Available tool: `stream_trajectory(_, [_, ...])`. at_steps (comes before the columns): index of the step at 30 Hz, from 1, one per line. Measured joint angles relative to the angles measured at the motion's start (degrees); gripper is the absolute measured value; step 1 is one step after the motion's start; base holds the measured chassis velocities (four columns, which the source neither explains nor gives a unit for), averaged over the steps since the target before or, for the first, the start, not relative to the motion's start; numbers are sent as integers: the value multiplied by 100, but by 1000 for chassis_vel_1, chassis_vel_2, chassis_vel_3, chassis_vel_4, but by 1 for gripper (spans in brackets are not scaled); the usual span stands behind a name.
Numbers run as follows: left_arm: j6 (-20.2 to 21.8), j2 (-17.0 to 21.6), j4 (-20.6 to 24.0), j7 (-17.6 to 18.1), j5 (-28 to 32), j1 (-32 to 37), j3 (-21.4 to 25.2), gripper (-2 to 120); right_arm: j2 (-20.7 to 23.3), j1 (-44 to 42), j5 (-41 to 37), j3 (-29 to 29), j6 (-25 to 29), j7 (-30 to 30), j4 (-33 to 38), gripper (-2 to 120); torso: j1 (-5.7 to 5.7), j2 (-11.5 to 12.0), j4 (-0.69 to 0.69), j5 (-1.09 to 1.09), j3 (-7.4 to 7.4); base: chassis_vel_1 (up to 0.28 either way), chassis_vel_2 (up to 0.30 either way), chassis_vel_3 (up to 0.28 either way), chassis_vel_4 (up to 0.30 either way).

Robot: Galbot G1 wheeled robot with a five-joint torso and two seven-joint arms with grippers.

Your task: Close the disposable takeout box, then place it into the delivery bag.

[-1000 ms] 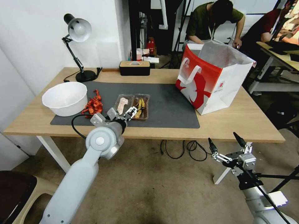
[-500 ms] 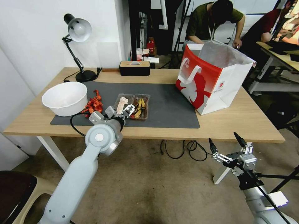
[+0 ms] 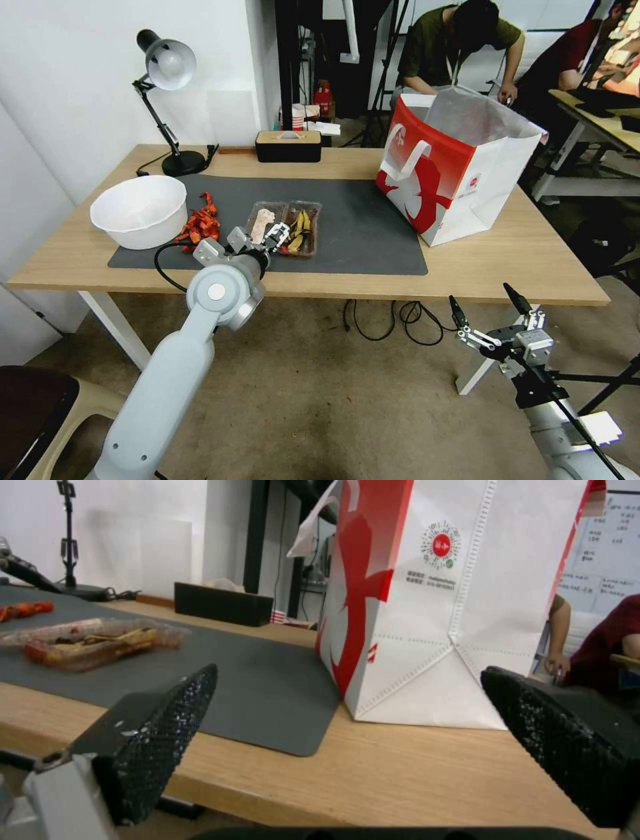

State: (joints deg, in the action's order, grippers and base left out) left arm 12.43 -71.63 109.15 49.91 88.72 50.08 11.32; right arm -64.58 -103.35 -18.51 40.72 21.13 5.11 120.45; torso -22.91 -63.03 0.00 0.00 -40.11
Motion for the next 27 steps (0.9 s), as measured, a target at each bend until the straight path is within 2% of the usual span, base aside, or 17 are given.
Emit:
stream_trajectory(5, [-72, 1, 9, -95, -5, 16, 26, 100, -21, 10, 40, -29, 2, 0, -5, 100, 0, 0, 0, 0, 0, 0, 0, 0, 0])
stream_trajectory(8, [-167, -3, 61, -315, -66, 86, 75, 100, -46, 14, 93, -72, 11, 0, -23, 100, 0, 0, 0, 0, 0, 0, 0, 0, 0])
stream_trajectory(16, [-262, -10, 92, -592, -138, 109, 113, 100, -51, 21, 121, -89, 16, 0, -32, 100, 0, 0, 0, 0, 0, 0, 0, 0, 0])
stream_trajectory(27, [-379, 19, -83, -853, -175, -288, 44, 100, -62, 19, 126, -51, 23, 0, -72, 100, 0, 1, 0, 0, 0, 0, 0, 0, 0])
